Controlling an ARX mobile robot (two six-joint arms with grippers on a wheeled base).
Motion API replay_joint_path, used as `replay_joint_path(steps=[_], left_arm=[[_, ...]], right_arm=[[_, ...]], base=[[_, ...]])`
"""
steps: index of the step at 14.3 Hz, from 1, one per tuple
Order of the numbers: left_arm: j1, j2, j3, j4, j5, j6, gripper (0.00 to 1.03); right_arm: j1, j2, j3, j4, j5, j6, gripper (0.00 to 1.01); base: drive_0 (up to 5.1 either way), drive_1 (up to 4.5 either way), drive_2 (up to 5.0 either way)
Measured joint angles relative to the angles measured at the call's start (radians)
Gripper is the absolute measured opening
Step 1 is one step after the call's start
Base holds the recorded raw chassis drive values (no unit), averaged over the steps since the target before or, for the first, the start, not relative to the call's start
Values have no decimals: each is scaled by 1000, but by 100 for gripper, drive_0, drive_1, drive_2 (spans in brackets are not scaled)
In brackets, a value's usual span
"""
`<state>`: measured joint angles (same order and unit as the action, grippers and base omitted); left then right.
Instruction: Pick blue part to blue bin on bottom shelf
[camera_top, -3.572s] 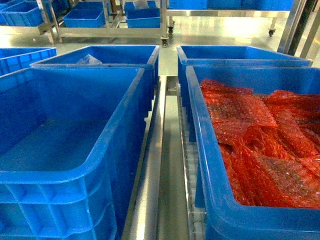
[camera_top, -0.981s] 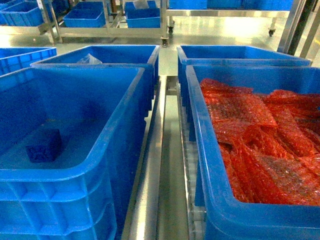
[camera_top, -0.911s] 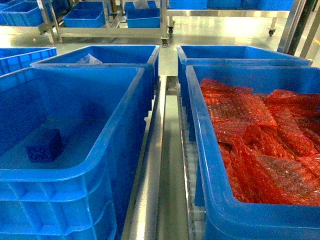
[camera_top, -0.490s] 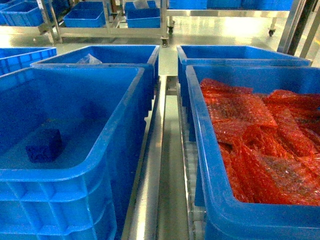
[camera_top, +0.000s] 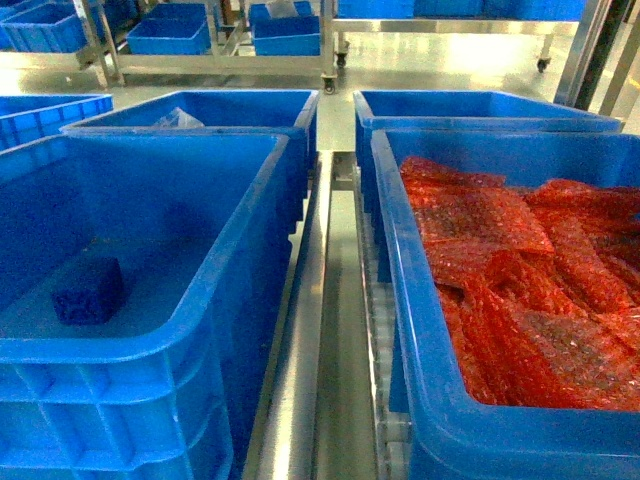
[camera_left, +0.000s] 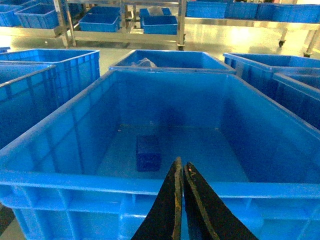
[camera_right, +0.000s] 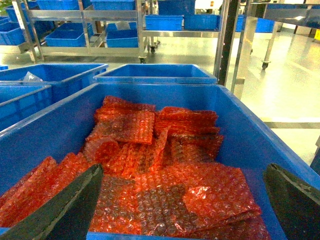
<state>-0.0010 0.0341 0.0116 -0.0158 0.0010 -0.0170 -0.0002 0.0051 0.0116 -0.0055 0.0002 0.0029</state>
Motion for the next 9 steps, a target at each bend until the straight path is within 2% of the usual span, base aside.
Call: replay_joint_path(steps=[1, 5, 9], left_arm=[[0, -23, 5, 28, -5, 0, 2], [0, -23, 0, 10, -1, 1, 4], [0, -23, 0, 11, -1, 2, 39]], right_arm=[[0, 0, 0, 3, -1, 0, 98], [0, 0, 0, 0, 0, 0, 98], [0, 0, 0, 0, 0, 0, 98]], base=[[0, 0, 0], [0, 0, 0], [0, 0, 0]])
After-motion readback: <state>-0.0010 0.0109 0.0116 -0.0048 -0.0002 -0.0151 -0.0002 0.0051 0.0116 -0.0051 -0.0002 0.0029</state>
